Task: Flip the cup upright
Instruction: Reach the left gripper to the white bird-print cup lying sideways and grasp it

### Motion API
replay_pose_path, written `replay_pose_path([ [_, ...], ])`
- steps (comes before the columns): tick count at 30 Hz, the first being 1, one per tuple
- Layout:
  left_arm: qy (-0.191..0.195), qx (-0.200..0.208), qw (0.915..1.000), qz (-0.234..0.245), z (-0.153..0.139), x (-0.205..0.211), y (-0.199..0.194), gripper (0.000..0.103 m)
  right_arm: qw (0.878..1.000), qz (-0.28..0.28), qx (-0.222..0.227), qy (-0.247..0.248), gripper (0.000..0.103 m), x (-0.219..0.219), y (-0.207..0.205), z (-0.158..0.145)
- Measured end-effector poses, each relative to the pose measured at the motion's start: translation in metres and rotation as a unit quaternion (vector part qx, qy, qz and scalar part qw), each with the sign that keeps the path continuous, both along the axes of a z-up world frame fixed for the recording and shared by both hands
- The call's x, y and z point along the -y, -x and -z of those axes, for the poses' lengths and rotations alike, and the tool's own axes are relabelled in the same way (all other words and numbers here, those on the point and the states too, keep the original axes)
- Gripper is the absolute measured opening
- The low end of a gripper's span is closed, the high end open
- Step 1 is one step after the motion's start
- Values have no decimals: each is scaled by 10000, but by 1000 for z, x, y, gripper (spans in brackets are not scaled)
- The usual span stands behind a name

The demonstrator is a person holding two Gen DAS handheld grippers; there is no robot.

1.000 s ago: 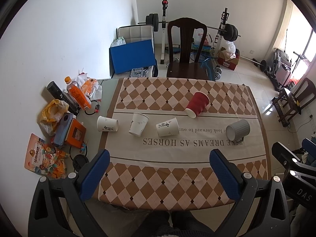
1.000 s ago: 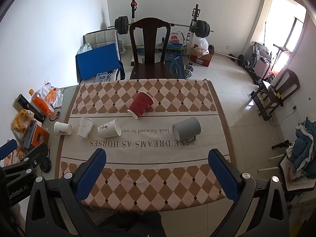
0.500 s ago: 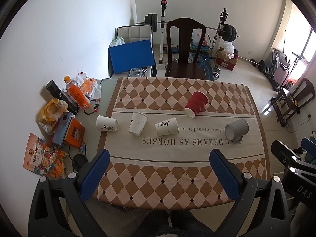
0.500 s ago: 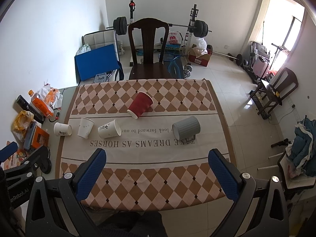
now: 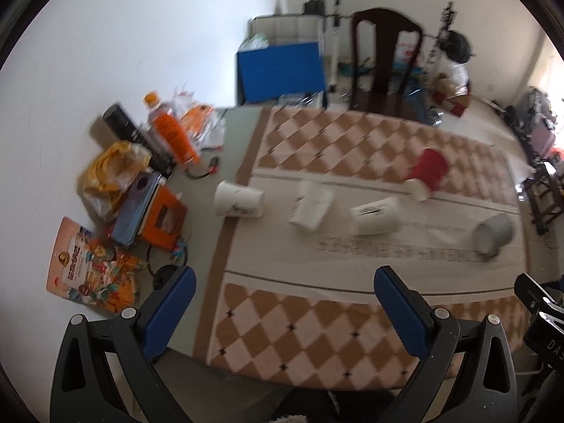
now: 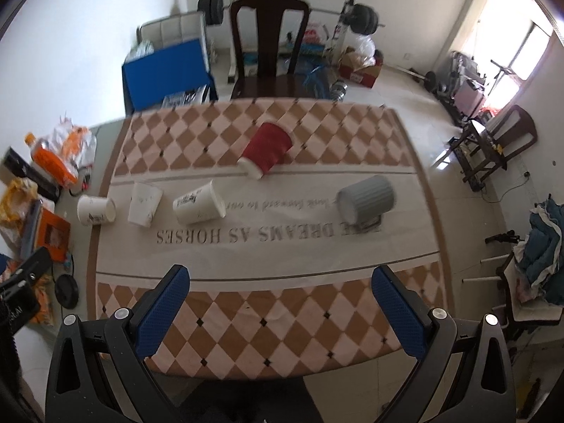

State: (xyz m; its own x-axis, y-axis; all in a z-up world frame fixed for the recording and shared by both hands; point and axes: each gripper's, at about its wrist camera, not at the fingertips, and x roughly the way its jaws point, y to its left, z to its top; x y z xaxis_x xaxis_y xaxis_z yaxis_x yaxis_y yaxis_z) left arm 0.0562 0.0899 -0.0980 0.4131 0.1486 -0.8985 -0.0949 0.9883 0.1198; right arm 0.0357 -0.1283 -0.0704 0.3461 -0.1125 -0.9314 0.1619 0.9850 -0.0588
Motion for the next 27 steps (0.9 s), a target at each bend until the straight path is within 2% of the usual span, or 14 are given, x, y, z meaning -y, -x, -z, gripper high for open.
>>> replay_pose_path([
  [3,-127,-263,9991,-295,28,-26,-12,103,9994,-173,-297,6,103,-26,-16,39],
  [9,-102,-763,9927,-924,83,-76,-37,103,9941,-715,-817,88,103,-85,-59,118],
  [11,-34,-912,9889,-1173,99,-92,-47,103,9916,-892,-928,115,103,-103,-71,139],
  [14,368,-1170,9776,-1710,126,-120,-62,103,9878,-1112,-1082,161,103,-128,-93,170],
  [16,743,-1319,9664,-2079,142,-136,-72,103,9864,-1155,-1148,215,103,-139,-103,185],
  [17,1018,-1413,9569,-2323,154,-146,-78,103,9859,-1154,-1189,233,103,-145,-110,195],
  [19,1415,-1503,9434,-2595,168,-157,-87,103,9855,-1115,-1245,299,99,-152,-117,209],
  [20,1691,-1531,9328,-2789,178,-164,-93,102,9852,-1093,-1280,313,99,-154,-121,216],
  [21,1808,-1543,9281,-2865,182,-166,-95,102,9846,-1065,-1349,311,97,-156,-124,224],
  [23,2224,-1480,9100,-3170,197,-173,-107,100,9836,-998,-1481,266,96,-160,-129,239],
  [24,2318,-1480,9055,-3232,199,-173,-111,99,9835,-976,-1503,268,95,-161,-130,244],
  [25,2495,-1444,8969,-3352,205,-175,-116,94,9837,-948,-1503,275,95,-163,-132,249],
  [27,2824,-1321,8791,-3606,215,-180,-127,91,9848,-877,-1479,263,95,-165,-133,254],
])
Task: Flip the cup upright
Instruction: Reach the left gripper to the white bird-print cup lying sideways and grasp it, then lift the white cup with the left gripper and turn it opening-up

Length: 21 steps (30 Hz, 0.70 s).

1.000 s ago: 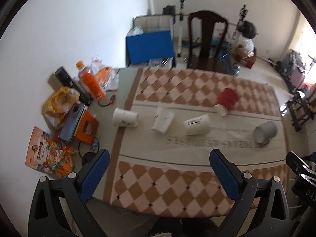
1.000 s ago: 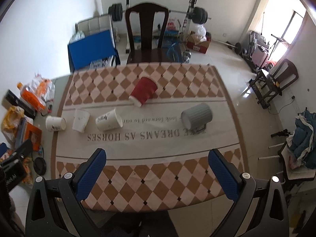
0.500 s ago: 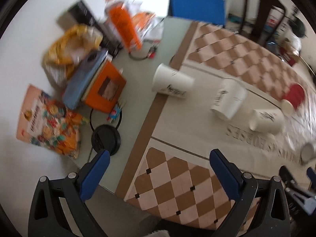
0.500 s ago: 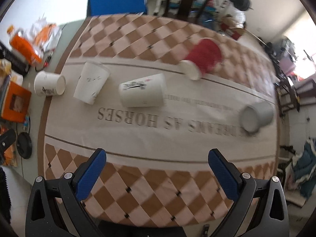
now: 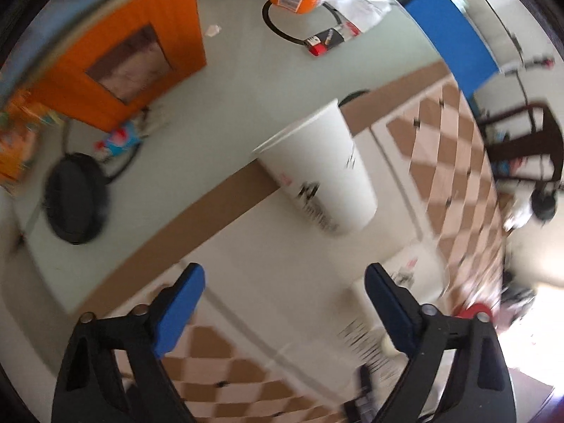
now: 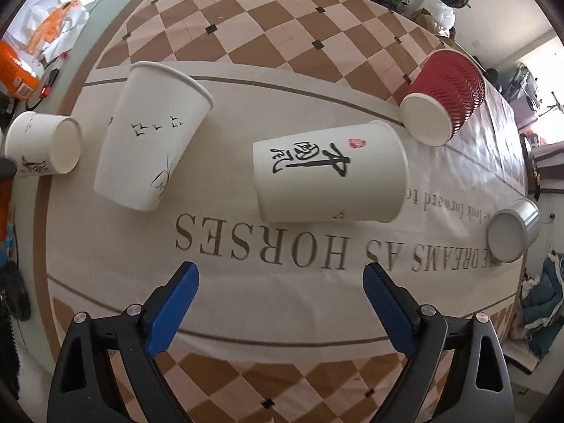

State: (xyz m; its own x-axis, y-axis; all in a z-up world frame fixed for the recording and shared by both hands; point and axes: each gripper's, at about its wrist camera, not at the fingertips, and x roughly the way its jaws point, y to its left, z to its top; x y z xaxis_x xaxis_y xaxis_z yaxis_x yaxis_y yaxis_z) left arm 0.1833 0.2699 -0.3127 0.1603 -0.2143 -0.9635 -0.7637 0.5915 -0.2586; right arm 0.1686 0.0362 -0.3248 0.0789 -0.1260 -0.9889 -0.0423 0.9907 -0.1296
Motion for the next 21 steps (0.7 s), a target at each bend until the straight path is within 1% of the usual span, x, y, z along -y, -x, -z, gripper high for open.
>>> replay_pose_path([
  [3,209,207,9988,-399,7,-7,-14,85,9999,133,15,-8,95,0,-2,7],
  [5,281,292,9973,-611,11,-10,-22,84,9998,212,48,-12,95,2,-3,10],
  [9,325,383,9953,-824,19,-18,-34,83,9996,289,63,20,95,5,-3,13],
  [10,315,384,9952,-845,20,-19,-35,81,9995,296,57,35,95,6,-4,14],
  [11,306,378,9951,-862,23,-21,-39,75,9995,305,52,49,95,6,-5,15],
  [12,287,358,9952,-859,26,-22,-40,73,9995,311,42,58,95,8,-6,15],
  [14,207,275,9960,-827,30,-24,-41,64,9994,335,45,85,95,10,-5,16],
  [16,92,227,9972,-714,33,-26,-44,63,9992,371,45,106,95,13,-4,15],
  [18,-43,215,9982,-566,30,-26,-45,63,9991,396,58,110,95,14,-3,13],
  [21,-366,155,9990,-186,24,-23,-48,61,9989,441,98,120,95,17,0,8],
])
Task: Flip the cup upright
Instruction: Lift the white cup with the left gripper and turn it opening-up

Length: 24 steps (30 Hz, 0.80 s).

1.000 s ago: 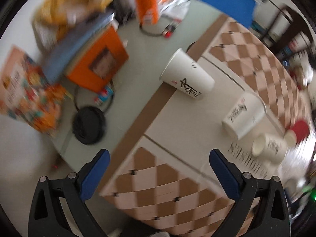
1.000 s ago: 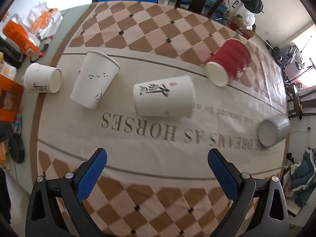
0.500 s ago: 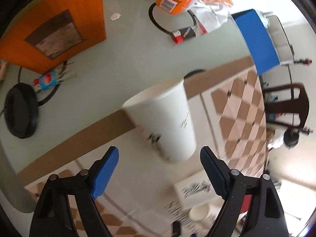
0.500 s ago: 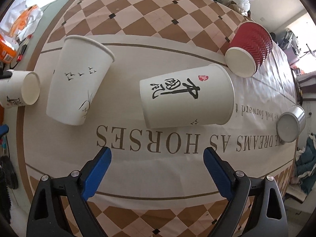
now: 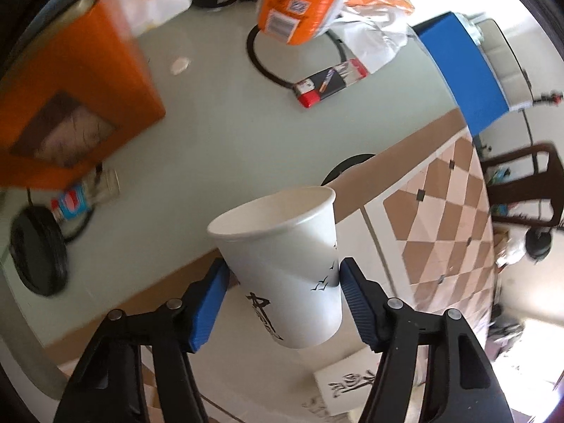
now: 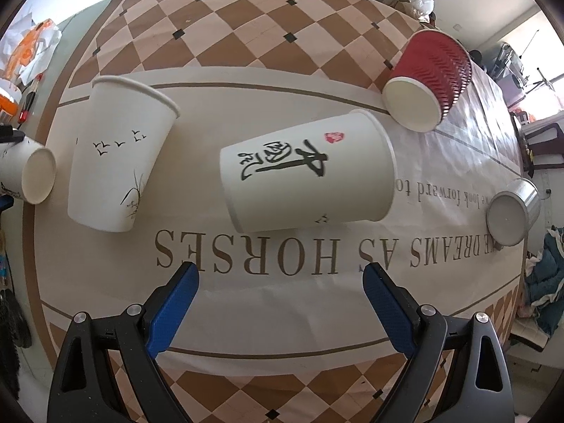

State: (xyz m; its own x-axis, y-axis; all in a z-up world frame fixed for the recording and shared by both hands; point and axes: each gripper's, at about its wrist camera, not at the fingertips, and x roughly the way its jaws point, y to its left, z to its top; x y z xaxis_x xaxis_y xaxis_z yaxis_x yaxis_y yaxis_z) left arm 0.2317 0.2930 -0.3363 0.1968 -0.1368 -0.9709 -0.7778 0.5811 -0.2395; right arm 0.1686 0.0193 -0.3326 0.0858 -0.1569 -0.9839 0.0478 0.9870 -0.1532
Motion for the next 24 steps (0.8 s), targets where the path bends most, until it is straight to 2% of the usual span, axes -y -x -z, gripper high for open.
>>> replay_pose_path([
  [3,-407,-64,9980,489,-8,6,-3,60,10000,45,59,20,95,4,4,-5],
  [5,-720,-103,9931,916,-16,13,-6,60,9999,82,85,21,95,7,7,-9],
  [8,-1259,-129,9792,1584,-27,26,-8,60,9998,144,122,23,95,11,17,-16],
  [12,-1899,-141,9529,2359,-40,44,-6,60,9996,225,161,36,95,17,28,-24],
  [15,-2130,-107,9371,2764,-49,55,3,60,9991,349,217,54,95,25,39,-32],
  [20,-2231,-19,9213,3185,-62,74,25,60,9981,575,223,56,95,43,54,-39],
  [24,-2163,88,9126,3469,-73,99,48,60,9966,794,192,88,95,66,72,-43],
])
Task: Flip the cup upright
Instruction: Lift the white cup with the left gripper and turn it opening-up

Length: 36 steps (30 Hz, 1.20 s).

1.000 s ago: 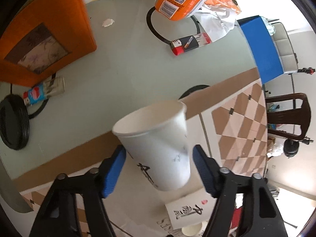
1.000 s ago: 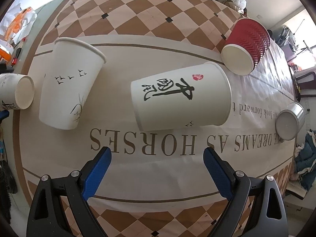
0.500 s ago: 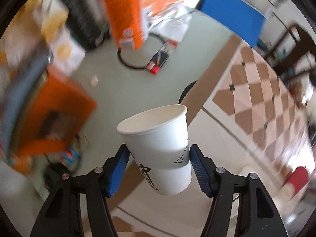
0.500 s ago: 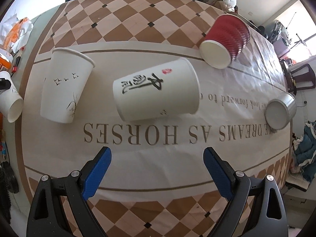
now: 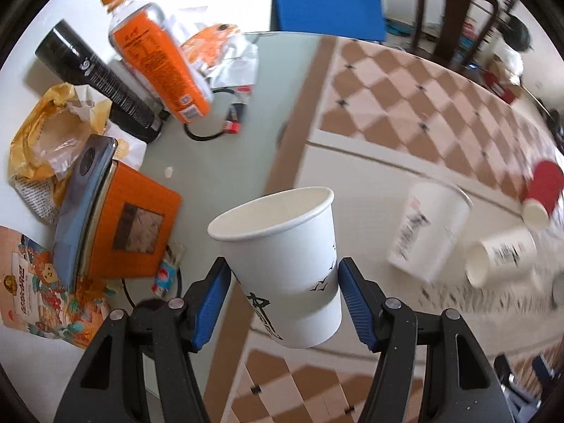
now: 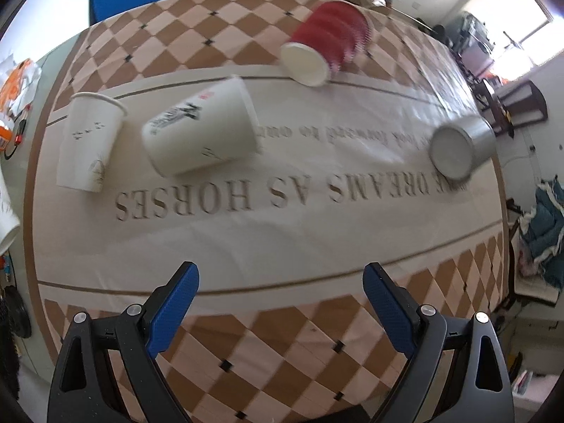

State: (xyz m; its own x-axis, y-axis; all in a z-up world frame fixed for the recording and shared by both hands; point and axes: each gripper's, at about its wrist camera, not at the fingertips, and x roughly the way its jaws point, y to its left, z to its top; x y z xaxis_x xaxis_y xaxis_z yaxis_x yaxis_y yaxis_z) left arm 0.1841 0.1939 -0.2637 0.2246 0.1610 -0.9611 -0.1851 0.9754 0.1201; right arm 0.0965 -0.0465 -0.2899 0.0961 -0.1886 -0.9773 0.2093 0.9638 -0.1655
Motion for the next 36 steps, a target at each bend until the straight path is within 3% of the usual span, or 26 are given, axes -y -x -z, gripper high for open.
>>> replay_pose_path([
  [8,111,-19,9976,676,-23,63,45,60,9989,445,-152,49,95,64,25,-1],
  [14,194,-203,9914,1281,-28,138,69,60,9976,616,-285,-164,96,127,43,6],
  [23,790,-1009,9715,1993,17,260,90,60,9942,939,-504,-171,95,222,73,27],
  [28,1101,-1511,9616,2009,54,300,90,60,9918,1122,-596,-163,95,256,82,36],
  [36,1184,-1702,9575,2004,82,333,79,62,9891,1302,-675,-153,96,285,89,48],
])
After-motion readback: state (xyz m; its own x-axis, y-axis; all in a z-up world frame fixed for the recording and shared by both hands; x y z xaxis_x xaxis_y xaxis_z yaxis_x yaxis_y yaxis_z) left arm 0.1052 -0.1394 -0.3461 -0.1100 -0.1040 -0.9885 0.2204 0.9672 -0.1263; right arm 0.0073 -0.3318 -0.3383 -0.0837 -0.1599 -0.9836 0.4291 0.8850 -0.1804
